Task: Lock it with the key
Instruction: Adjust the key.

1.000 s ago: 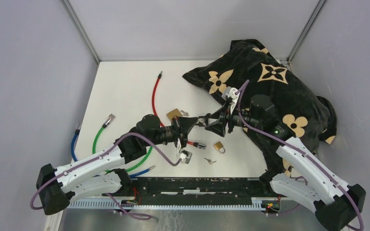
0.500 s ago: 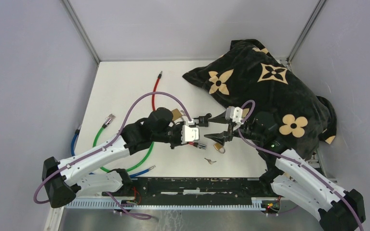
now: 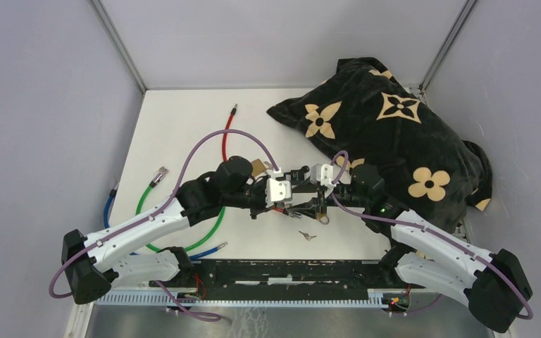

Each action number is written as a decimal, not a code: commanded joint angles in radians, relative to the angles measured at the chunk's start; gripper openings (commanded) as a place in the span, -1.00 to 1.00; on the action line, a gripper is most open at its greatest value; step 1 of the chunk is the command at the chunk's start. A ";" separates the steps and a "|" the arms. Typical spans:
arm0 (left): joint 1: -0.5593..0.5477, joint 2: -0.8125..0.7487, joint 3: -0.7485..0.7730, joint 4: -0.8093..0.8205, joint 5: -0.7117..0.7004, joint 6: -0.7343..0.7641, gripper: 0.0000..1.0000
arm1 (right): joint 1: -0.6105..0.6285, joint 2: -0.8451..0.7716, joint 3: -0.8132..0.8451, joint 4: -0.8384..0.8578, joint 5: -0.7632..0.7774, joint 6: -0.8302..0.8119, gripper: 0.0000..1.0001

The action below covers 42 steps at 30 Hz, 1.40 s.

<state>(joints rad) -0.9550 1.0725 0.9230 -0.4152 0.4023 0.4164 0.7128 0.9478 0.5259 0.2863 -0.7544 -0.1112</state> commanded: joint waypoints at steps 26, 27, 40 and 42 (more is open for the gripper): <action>0.000 -0.005 0.014 0.052 0.055 -0.041 -0.96 | 0.030 0.054 0.071 -0.031 -0.005 0.022 -0.88; -0.001 -0.006 0.013 0.052 0.057 -0.042 -0.96 | 0.030 0.055 0.079 -0.042 -0.005 0.024 -1.00; 0.017 -0.074 -0.105 0.141 0.005 0.036 0.50 | -0.096 -0.032 -0.010 -0.130 -0.008 0.173 -1.00; 0.040 -0.064 -0.126 0.141 0.017 0.056 0.49 | -0.112 -0.060 -0.040 -0.128 -0.025 0.189 -1.00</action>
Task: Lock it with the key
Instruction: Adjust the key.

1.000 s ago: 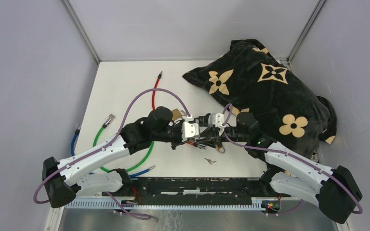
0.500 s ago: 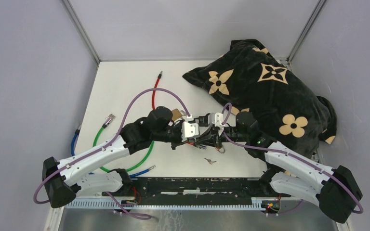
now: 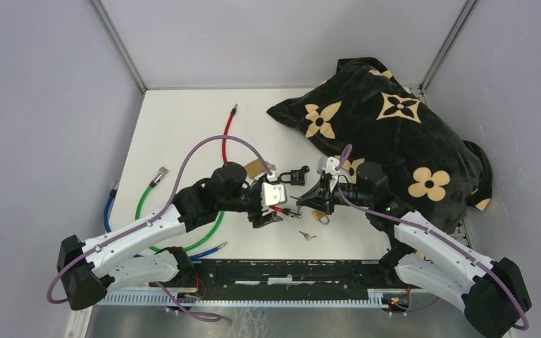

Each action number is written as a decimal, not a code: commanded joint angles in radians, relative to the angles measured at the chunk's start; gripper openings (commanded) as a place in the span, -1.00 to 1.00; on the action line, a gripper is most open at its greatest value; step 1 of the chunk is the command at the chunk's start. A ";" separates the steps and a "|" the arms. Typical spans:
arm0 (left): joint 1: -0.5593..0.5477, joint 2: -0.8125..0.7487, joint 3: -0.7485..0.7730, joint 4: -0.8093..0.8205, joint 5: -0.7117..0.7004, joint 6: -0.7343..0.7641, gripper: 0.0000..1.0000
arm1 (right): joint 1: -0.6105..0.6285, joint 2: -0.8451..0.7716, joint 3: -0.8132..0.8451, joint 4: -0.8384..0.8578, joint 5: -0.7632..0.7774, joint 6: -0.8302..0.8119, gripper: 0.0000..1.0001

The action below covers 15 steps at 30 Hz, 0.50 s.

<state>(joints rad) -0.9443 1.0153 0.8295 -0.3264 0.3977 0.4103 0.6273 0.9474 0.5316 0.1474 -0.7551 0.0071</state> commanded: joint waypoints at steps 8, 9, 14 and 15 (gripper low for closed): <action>0.049 0.188 -0.107 0.148 0.113 0.200 0.55 | -0.115 -0.131 -0.105 -0.062 -0.104 0.081 -1.00; 0.049 0.220 -0.111 0.173 0.136 0.203 0.57 | -0.127 -0.139 -0.108 -0.081 -0.101 0.078 -1.00; 0.048 0.389 -0.106 0.306 0.136 0.218 0.67 | -0.195 -0.148 -0.144 -0.146 -0.096 0.076 -1.00; 0.047 0.418 -0.095 0.318 0.133 0.235 0.69 | -0.206 -0.150 -0.157 -0.144 -0.108 0.076 -1.00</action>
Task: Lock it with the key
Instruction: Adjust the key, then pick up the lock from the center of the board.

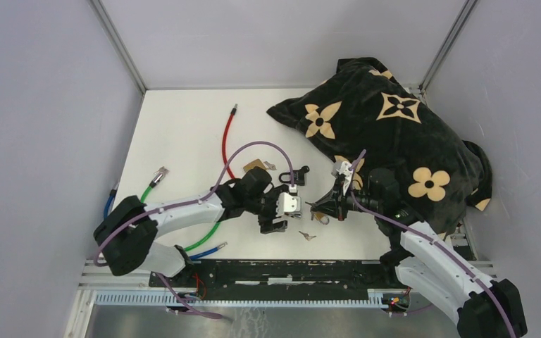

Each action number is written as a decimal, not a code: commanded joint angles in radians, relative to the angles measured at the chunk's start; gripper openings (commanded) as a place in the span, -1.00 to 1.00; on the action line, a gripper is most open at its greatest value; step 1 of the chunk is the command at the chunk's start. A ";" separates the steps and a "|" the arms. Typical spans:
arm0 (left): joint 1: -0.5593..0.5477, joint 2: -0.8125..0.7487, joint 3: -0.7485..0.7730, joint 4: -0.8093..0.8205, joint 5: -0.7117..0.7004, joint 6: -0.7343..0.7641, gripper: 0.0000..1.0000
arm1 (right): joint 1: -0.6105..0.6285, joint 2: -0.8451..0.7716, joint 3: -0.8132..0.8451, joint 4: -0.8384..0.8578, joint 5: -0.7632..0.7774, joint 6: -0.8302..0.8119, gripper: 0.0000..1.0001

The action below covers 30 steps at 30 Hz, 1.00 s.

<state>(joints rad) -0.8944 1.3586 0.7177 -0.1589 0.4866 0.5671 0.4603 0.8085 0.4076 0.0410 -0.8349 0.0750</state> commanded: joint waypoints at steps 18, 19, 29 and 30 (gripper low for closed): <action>-0.047 0.370 0.101 0.109 -0.111 0.399 0.07 | -0.142 -0.027 -0.085 -0.091 -0.071 0.036 -1.00; -0.047 0.370 0.097 0.104 -0.117 0.422 -0.19 | -0.142 -0.024 -0.082 -0.096 -0.071 0.035 -1.00; -0.034 0.256 0.056 0.108 -0.130 0.371 -0.96 | -0.138 -0.060 -0.050 -0.151 -0.021 -0.059 -1.00; -0.021 0.233 0.069 0.099 -0.106 0.324 -0.96 | -0.135 -0.073 -0.048 -0.151 -0.012 -0.066 -1.00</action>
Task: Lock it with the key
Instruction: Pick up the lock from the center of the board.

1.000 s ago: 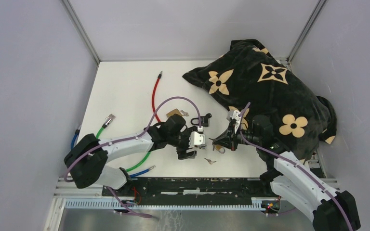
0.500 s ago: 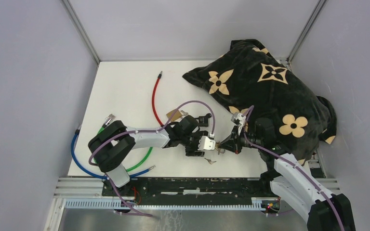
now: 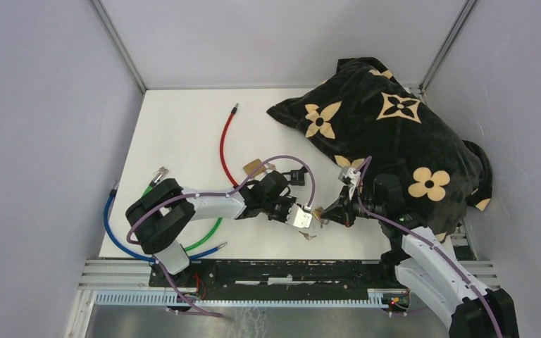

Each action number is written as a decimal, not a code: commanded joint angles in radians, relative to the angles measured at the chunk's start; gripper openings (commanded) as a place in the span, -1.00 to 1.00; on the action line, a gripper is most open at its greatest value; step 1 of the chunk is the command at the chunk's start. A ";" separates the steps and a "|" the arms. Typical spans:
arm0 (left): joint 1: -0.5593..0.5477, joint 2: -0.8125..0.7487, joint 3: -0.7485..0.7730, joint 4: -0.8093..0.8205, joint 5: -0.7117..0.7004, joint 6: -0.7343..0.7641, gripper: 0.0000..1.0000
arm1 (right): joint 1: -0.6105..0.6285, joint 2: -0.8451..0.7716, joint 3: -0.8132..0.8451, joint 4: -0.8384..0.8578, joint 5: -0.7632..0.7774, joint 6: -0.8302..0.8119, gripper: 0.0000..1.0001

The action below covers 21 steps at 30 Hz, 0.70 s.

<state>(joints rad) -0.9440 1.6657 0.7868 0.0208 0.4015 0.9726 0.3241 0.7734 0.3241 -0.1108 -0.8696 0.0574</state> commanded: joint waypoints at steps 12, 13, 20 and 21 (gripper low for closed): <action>0.006 -0.566 -0.449 0.772 -0.312 0.103 -0.96 | 0.047 0.089 0.236 0.195 -0.042 0.265 -1.00; 0.004 -0.554 -0.455 0.847 -0.357 0.131 -0.96 | 0.054 0.080 0.245 0.234 -0.037 0.286 -1.00; 0.003 -0.624 -0.496 1.034 -0.271 0.348 -0.97 | 0.114 0.044 0.252 0.320 -0.013 0.338 -1.00; 0.003 -0.630 -0.488 1.040 -0.265 0.357 -0.97 | 0.130 0.035 0.248 0.343 0.000 0.352 -1.00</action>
<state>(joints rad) -0.9382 1.0760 0.2890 0.7837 0.1287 1.1519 0.4160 0.8322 0.5430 0.1005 -0.8818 0.3214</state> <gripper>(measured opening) 0.177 0.039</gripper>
